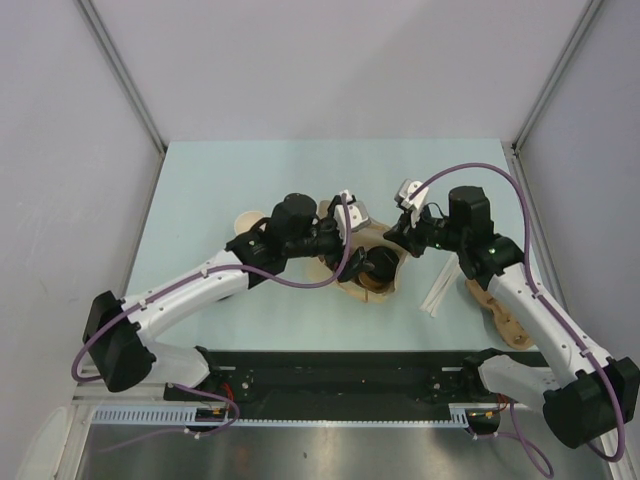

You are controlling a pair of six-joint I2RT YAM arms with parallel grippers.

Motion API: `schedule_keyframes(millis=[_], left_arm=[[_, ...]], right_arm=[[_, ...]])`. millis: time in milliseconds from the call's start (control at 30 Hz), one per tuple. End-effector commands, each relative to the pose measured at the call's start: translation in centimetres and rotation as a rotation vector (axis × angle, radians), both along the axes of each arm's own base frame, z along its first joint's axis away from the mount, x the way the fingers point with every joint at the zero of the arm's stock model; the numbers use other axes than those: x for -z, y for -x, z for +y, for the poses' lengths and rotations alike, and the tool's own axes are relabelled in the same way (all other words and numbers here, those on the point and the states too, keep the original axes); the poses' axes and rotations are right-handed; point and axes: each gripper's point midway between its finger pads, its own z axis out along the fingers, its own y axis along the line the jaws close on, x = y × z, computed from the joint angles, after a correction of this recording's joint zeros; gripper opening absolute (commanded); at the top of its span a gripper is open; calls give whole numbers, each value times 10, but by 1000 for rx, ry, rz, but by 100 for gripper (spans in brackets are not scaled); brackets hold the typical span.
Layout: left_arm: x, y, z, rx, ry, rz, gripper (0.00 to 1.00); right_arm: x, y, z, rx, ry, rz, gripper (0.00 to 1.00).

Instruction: Pack the takeout coffee

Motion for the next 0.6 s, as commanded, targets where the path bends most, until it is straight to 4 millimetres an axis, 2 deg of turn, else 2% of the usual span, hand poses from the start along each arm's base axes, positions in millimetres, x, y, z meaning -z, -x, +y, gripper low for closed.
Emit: schedule_keyframes(millis=[0, 233, 333, 567], left_arm=[[-40, 1, 2, 28, 73, -111, 100], [-67, 8, 10, 55, 111, -189, 99], [-85, 9, 13, 46, 137, -217, 99], [-109, -27, 25, -122, 162, -213, 99]], right_arm=[[7, 0, -2, 5, 25, 31, 0], [6, -1, -1, 2, 26, 26, 0], [4, -3, -1, 6, 25, 21, 0], [2, -6, 0, 17, 28, 10, 4]])
